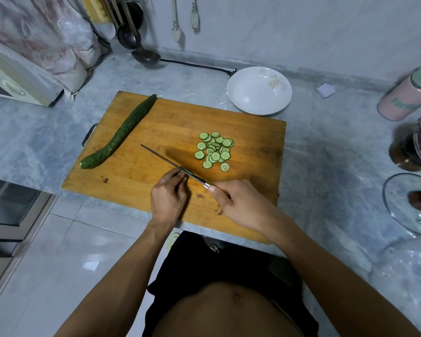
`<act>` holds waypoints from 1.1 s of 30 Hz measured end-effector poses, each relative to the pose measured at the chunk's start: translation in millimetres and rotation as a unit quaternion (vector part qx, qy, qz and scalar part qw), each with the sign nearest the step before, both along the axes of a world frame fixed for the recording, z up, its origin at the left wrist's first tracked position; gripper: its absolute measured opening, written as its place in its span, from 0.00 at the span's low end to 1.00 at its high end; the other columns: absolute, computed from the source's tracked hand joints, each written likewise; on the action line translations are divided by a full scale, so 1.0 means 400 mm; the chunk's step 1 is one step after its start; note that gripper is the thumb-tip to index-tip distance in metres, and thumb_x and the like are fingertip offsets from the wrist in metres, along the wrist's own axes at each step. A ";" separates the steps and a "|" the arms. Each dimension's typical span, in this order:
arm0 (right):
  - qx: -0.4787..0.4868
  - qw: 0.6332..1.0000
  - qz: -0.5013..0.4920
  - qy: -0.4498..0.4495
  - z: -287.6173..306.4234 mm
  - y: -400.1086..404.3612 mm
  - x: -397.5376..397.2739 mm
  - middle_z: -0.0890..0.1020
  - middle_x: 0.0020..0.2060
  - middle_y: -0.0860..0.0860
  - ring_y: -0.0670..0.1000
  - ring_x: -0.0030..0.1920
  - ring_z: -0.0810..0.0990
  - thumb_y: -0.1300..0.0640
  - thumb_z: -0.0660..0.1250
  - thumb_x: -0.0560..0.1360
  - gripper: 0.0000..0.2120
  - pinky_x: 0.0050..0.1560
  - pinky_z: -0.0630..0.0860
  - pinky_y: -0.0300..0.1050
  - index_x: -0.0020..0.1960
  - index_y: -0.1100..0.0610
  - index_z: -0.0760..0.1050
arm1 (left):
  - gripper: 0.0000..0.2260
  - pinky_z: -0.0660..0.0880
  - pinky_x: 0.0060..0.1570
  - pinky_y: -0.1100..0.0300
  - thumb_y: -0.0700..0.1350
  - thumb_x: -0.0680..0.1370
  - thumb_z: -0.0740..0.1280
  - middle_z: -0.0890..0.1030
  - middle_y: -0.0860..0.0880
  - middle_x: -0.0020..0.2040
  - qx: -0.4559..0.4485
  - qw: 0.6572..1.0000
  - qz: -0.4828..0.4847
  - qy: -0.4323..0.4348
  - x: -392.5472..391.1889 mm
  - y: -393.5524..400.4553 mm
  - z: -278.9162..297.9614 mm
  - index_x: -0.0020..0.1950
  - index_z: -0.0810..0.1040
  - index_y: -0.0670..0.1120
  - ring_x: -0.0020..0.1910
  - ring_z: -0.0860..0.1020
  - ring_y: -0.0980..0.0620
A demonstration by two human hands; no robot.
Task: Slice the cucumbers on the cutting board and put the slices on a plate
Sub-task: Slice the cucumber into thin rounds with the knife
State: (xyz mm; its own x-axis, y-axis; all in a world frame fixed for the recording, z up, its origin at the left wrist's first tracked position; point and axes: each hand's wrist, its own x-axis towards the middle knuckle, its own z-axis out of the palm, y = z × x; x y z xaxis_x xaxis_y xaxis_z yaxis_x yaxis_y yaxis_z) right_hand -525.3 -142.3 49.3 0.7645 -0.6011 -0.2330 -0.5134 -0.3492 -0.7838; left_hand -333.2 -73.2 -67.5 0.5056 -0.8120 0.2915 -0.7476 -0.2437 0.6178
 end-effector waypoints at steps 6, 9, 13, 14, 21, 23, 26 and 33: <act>0.011 1.000 -0.014 -0.013 0.006 0.006 0.003 0.70 0.25 0.46 0.53 0.36 0.81 0.47 0.56 0.85 0.27 0.34 0.71 0.49 0.29 0.27 0.70 | 0.11 0.78 0.48 0.58 0.38 0.73 0.66 0.84 0.44 0.55 0.014 1.000 0.004 0.009 -0.004 -0.001 0.001 0.51 0.85 0.41 0.48 0.83 0.45; 0.021 1.000 -0.015 -0.011 0.009 0.000 0.009 0.70 0.26 0.45 0.48 0.30 0.74 0.47 0.56 0.85 0.25 0.31 0.65 0.45 0.29 0.40 0.69 | 0.10 0.77 0.50 0.60 0.36 0.72 0.68 0.83 0.44 0.55 0.008 1.000 0.010 0.017 -0.009 -0.001 0.004 0.52 0.85 0.40 0.49 0.83 0.45; 0.042 0.999 -0.022 -0.007 0.006 -0.005 0.015 0.68 0.25 0.44 0.48 0.27 0.67 0.47 0.57 0.84 0.23 0.32 0.63 0.45 0.30 0.44 0.65 | 0.11 0.75 0.53 0.62 0.38 0.73 0.67 0.83 0.42 0.55 0.003 0.999 0.020 0.032 -0.016 -0.002 0.010 0.52 0.85 0.40 0.48 0.83 0.45; 0.049 0.998 -0.025 -0.008 0.003 -0.006 0.016 0.67 0.25 0.45 0.50 0.27 0.67 0.47 0.57 0.84 0.24 0.32 0.63 0.46 0.29 0.44 0.65 | 0.11 0.74 0.53 0.62 0.39 0.73 0.67 0.83 0.42 0.55 0.004 0.999 0.020 0.033 -0.017 -0.002 0.011 0.52 0.85 0.40 0.48 0.83 0.45; 0.032 0.999 -0.018 0.037 -0.026 0.001 0.048 0.69 0.29 0.51 0.50 0.29 0.66 0.46 0.55 0.84 0.23 0.32 0.64 0.47 0.34 0.53 0.68 | 0.10 0.77 0.44 0.60 0.38 0.72 0.66 0.84 0.44 0.53 0.016 1.000 0.008 0.002 -0.010 -0.002 0.012 0.48 0.85 0.39 0.44 0.83 0.45; 0.016 0.998 -0.017 0.052 -0.035 -0.001 0.060 0.69 0.29 0.52 0.53 0.29 0.67 0.45 0.55 0.84 0.22 0.32 0.64 0.47 0.37 0.57 0.69 | 0.11 0.77 0.43 0.59 0.38 0.72 0.66 0.84 0.45 0.54 0.020 1.000 0.001 0.000 -0.006 -0.001 0.011 0.49 0.85 0.40 0.44 0.83 0.45; 0.002 0.998 -0.006 0.056 -0.034 -0.011 0.061 0.70 0.28 0.51 0.54 0.29 0.71 0.46 0.55 0.85 0.21 0.31 0.67 0.48 0.35 0.51 0.67 | 0.10 0.77 0.45 0.59 0.37 0.72 0.67 0.84 0.45 0.54 0.018 1.000 -0.002 -0.004 -0.008 0.000 0.016 0.50 0.85 0.40 0.45 0.83 0.45; 0.007 0.999 -0.017 0.046 -0.040 -0.042 0.041 0.68 0.28 0.53 0.52 0.28 0.66 0.47 0.55 0.85 0.22 0.32 0.61 0.46 0.36 0.58 0.68 | 0.09 0.75 0.53 0.60 0.36 0.75 0.70 0.84 0.44 0.54 0.011 1.000 -0.006 -0.005 -0.005 0.002 0.030 0.55 0.83 0.39 0.51 0.82 0.46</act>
